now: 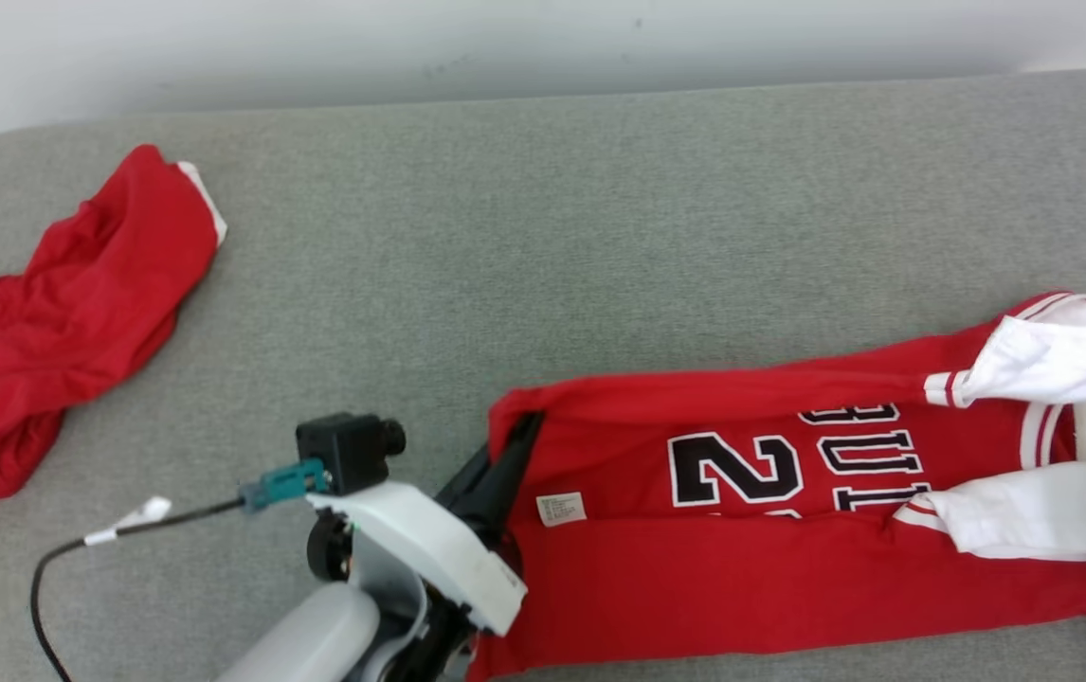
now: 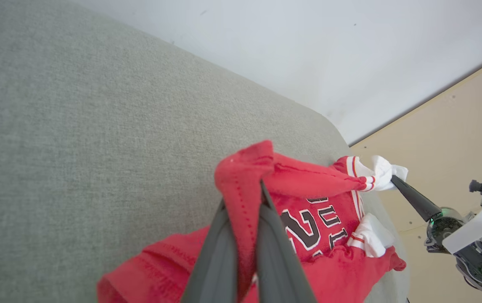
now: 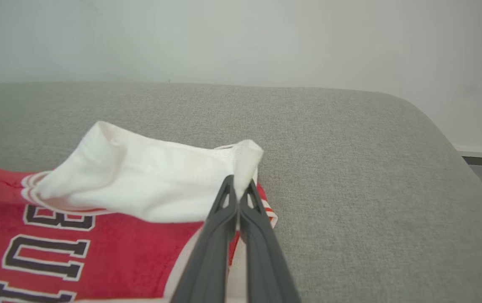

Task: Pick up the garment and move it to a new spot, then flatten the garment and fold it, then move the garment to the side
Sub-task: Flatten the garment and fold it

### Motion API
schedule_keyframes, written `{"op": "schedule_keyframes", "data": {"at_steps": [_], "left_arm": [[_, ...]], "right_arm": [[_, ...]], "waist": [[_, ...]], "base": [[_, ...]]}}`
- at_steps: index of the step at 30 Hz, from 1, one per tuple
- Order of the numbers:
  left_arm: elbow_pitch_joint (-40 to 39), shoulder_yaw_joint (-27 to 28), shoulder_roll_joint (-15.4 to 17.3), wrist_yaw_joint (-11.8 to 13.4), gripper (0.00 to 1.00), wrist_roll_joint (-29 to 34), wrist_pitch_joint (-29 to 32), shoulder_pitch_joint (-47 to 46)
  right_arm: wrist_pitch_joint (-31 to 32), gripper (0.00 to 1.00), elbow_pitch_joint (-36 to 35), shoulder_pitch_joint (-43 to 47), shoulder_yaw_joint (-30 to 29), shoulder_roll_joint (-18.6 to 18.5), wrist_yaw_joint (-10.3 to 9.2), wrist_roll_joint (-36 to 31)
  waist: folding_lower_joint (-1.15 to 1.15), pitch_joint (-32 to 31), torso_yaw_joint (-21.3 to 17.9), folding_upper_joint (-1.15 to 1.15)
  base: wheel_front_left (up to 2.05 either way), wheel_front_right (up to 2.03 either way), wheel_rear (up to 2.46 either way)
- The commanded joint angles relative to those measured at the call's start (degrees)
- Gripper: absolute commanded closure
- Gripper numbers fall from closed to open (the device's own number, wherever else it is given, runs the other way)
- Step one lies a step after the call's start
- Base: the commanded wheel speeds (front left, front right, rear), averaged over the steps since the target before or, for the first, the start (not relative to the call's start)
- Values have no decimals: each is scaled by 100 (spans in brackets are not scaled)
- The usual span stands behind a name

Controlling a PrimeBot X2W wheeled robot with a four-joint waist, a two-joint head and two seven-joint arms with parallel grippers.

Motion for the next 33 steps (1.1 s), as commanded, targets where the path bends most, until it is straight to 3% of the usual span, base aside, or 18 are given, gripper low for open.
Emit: {"op": "schedule_keyframes", "data": {"at_steps": [1, 11, 20, 21, 22, 23, 24, 26, 28, 31, 33], "left_arm": [[-83, -1, 48, 28, 100, -31, -21, 132], [-484, -99, 259, 289, 100, -56, 53, 655], [-491, -125, 303, 315, 100, -106, 44, 799], [-488, -130, 312, 336, 80, -85, 32, 812], [-475, -124, 317, 359, 27, -50, -10, 836], [-460, -156, 326, 375, 0, -31, 2, 878], [-446, -196, 326, 379, 0, -24, 30, 928], [-423, -256, 359, 387, 0, -18, 58, 1010], [-365, -331, 449, 441, 0, 62, 58, 1131], [-337, -404, 502, 521, 0, 14, -8, 1474], [-336, -362, 602, 606, 0, 42, -161, 1685]], "right_arm": [[-68, 100, -49, 136, -57, 47, -2, -5], [-60, 100, -317, 803, -489, 423, -2, 10], [141, 100, -283, 1035, -572, 546, -2, -108], [152, 100, -284, 1051, -555, 552, -2, -116], [176, 92, -276, 1075, -541, 557, -2, -140], [185, 78, -255, 1107, -531, 553, -2, -160], [199, 55, -234, 1142, -515, 544, -2, -178], [255, 48, -212, 1205, -455, 521, -2, -194], [292, 20, -185, 1296, -440, 500, -2, -162], [238, 2, -115, 1467, -504, 456, -2, -197], [172, 0, -71, 1580, -613, 456, -2, -188]], "waist": [[0, -50, -56, 0], [0, -136, -137, 0], [0, -178, -179, 0], [0, -187, -183, 0], [0, -203, -187, 0], [0, -218, -190, 0], [0, -240, -193, 0], [0, -287, -204, 0], [0, -368, -218, 0], [0, -534, -263, 0], [0, -646, -283, 0]], "base": [[0, 0, 0], [0, 0, 0], [0, 0, 0], [0, 0, 0], [0, 0, 0], [0, 0, 0], [0, 0, 0], [0, 0, 0], [0, 0, 0], [0, 0, 0], [0, 0, 0]]}}
